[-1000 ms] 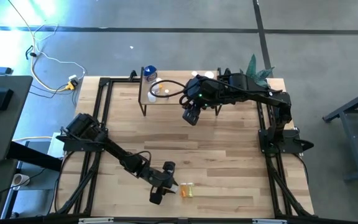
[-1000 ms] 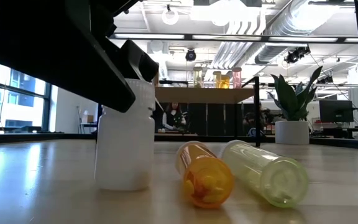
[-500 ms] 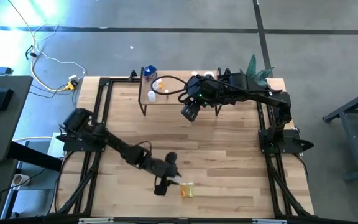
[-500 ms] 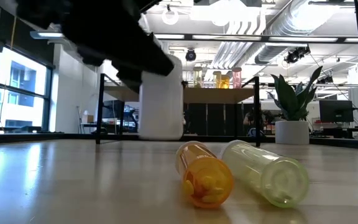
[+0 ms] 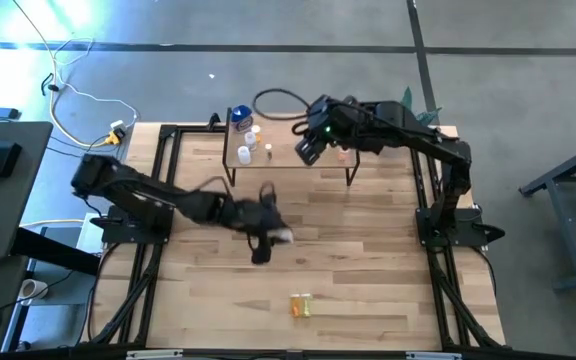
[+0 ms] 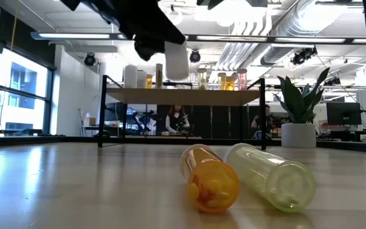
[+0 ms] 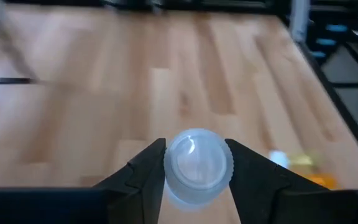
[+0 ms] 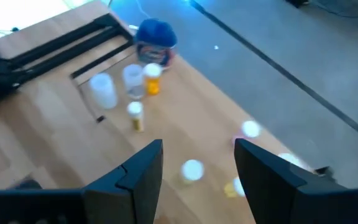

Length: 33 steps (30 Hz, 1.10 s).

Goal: Pick and place medicine bottles onto shelf by color
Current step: Put the big white pill bottle on the shelf

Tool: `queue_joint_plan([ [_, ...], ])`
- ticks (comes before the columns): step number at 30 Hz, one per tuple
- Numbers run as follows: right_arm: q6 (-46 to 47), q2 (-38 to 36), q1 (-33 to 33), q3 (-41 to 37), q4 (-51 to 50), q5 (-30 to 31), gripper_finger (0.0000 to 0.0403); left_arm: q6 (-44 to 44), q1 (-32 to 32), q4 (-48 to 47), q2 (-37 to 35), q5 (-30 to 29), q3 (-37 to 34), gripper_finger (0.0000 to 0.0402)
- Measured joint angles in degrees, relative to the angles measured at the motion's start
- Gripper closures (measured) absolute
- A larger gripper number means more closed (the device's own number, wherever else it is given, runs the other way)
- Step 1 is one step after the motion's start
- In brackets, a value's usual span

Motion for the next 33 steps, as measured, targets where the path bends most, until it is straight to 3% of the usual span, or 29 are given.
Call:
queue_joint_plan([
  [11,-3.7,-0.9,-7.0,0.0,0.4,0.0,0.0213,8.2,15.9,-2.6,-14.7,-0.3,0.2,0.0258],
  [16,-5.8,-0.9,-9.1,0.0,0.5,0.0,0.0213,11.9,24.0,-6.1,-18.0,-1.9,4.6,0.0260],
  [23,-6.2,-0.9,-11.0,0.0,0.5,-0.1,0.0213,18.1,34.5,-10.9,-16.9,-2.0,13.1,0.0260],
  [33,-7.6,-0.9,-12.9,0.0,0.5,-0.3,0.0213,12.7,42.8,-13.1,-10.2,1.9,20.0,0.0259],
])
